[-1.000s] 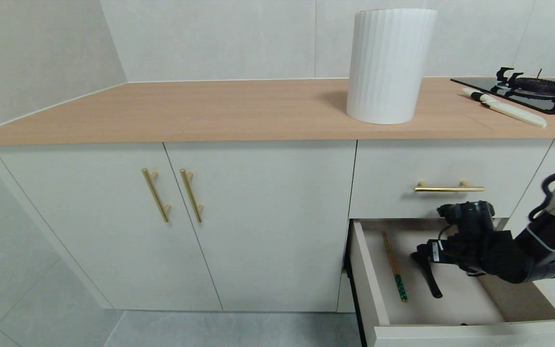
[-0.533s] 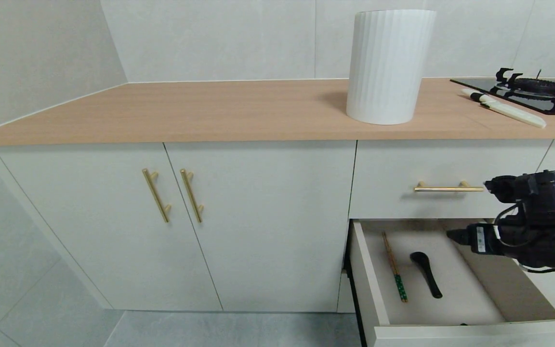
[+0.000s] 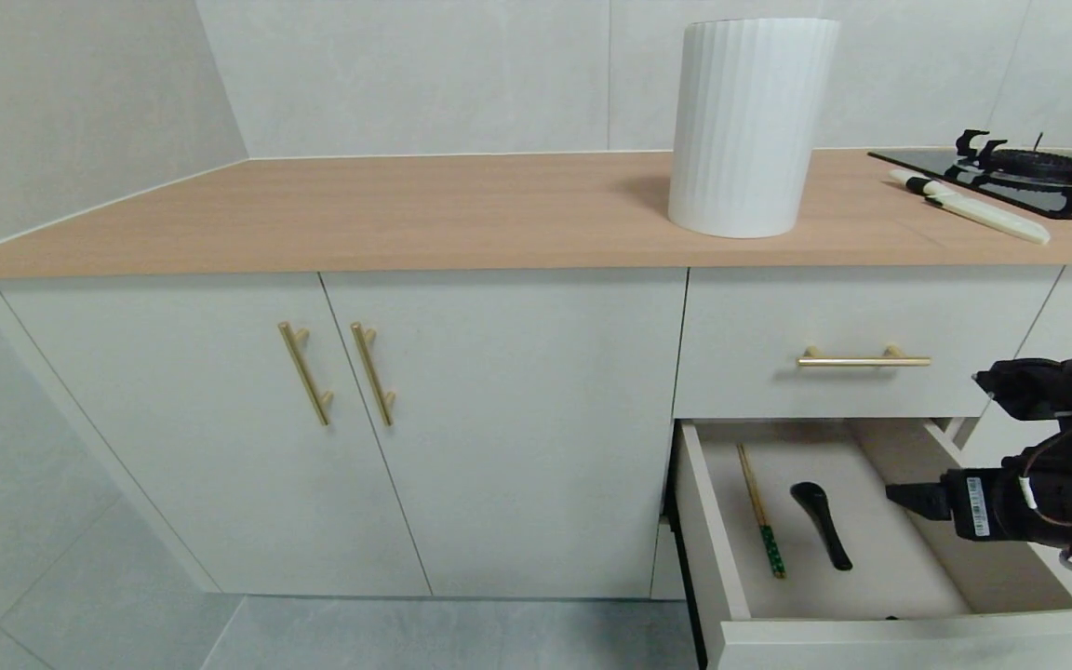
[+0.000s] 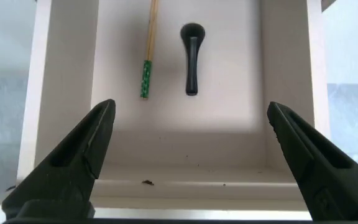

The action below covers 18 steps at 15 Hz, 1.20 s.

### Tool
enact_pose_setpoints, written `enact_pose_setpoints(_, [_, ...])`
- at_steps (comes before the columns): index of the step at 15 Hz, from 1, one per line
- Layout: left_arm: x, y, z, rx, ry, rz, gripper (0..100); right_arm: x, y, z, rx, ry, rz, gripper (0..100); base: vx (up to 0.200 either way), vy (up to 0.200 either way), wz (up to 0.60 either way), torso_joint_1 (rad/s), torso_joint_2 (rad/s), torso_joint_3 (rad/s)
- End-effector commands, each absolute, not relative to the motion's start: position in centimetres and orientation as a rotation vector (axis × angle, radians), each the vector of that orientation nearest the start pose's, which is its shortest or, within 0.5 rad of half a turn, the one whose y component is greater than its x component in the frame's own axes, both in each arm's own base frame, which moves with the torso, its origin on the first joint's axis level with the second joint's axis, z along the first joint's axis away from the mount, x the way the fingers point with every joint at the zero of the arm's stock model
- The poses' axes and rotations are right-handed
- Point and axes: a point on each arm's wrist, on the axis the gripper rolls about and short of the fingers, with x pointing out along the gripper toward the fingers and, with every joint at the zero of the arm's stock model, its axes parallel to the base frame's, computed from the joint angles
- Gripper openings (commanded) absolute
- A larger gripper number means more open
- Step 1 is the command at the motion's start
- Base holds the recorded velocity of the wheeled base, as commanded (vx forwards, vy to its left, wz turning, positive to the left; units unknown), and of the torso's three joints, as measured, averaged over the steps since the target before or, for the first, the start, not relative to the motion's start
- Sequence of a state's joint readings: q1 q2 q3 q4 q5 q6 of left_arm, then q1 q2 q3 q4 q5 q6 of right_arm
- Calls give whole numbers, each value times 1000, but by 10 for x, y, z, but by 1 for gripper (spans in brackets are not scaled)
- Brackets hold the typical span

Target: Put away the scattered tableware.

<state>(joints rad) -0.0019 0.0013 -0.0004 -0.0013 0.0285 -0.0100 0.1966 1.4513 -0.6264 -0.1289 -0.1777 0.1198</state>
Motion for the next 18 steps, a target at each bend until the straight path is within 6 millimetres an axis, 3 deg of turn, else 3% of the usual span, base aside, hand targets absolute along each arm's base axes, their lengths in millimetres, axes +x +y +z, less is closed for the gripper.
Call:
enact_pose_setpoints(1, [-23, 1, 76, -11, 0, 28, 100, 210, 38, 155, -16, 693, -24, 100, -200, 0, 0, 12, 2, 2])
enact_pose_setpoints(3, [-23, 1, 76, -11, 0, 28, 100, 208, 38, 152, -26, 741, -12, 100, -200, 0, 0, -7, 5, 0])
enact_pose_setpoints(9, [-23, 1, 76, -11, -2, 28, 100, 206, 41, 134, -57, 1051, 120, 100, 0, 0, 0, 0, 0, 0])
enact_pose_setpoints(15, [-23, 1, 76, -9, -2, 28, 100, 227, 45, 100, -85, 1201, 93, 100, 0, 0, 0, 0, 0, 0])
enact_pose_setpoints(18, [-23, 1, 76, -11, 0, 28, 100, 240, 46, 92, -98, 1178, 49, 100, 0, 0, 0, 0, 0, 0])
